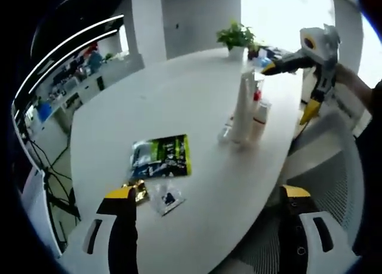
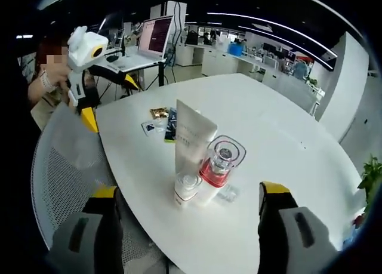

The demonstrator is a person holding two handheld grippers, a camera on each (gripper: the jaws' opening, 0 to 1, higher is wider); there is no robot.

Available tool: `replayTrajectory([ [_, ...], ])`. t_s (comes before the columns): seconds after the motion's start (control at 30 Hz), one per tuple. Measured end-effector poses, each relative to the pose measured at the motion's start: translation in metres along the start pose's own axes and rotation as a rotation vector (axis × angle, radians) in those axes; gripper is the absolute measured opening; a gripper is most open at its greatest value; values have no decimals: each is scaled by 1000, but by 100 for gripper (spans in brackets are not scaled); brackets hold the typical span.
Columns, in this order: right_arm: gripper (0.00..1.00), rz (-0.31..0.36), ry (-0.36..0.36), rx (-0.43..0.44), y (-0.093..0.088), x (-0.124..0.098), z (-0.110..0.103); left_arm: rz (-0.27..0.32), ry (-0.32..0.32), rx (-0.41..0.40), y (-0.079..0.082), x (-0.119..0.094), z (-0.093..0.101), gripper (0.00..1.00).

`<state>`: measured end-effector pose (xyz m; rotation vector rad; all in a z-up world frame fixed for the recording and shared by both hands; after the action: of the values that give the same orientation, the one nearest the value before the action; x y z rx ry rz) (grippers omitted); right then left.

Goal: Arrange the skincare products in the storage area until every visible bottle or jar stands upright without overlapping.

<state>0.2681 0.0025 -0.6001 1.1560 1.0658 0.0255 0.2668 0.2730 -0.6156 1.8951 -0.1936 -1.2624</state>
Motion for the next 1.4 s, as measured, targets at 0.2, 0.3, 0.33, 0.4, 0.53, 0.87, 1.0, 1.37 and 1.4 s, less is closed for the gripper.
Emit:
replayTrajectory([
  [0.2,100,-20,8,-25,-1,0,10,0,20,-28,0,-1,1,97],
  [0.3,100,-33,22,-38,-2,2,16,-5,13,-36,-4,0,-1,97],
  [0.33,100,-41,24,-48,-3,3,18,-9,9,-35,-5,0,-2,97],
  [0.4,100,-56,27,-53,-4,5,23,-13,4,-34,-6,1,-2,97],
  [0.53,100,-78,31,-89,-7,9,32,-16,1,-36,-6,3,-7,97],
  [0.87,100,-133,68,-152,-10,21,53,-28,-3,-42,-8,5,-9,97],
  [1.0,95,-153,79,-181,-12,29,62,-31,-9,-52,-9,9,-10,97],
  [1.37,82,-237,123,-287,-20,48,83,-58,-14,-83,-17,13,-14,97],
  [1.4,79,-225,122,-283,-20,50,85,-60,-15,-84,-18,13,-14,97],
])
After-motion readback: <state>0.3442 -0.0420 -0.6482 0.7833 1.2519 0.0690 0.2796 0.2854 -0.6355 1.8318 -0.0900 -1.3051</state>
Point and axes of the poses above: the point that each gripper's makers call its tool centre point, and the gripper's own axes: x roughly forward along the fingers, z roughly to its right, y roughly out of its top, the point moved 7 cm from there along -x, roughly backward along the fingers, and after that the axes turned 11 degrees about x, right-handed, at the moved point
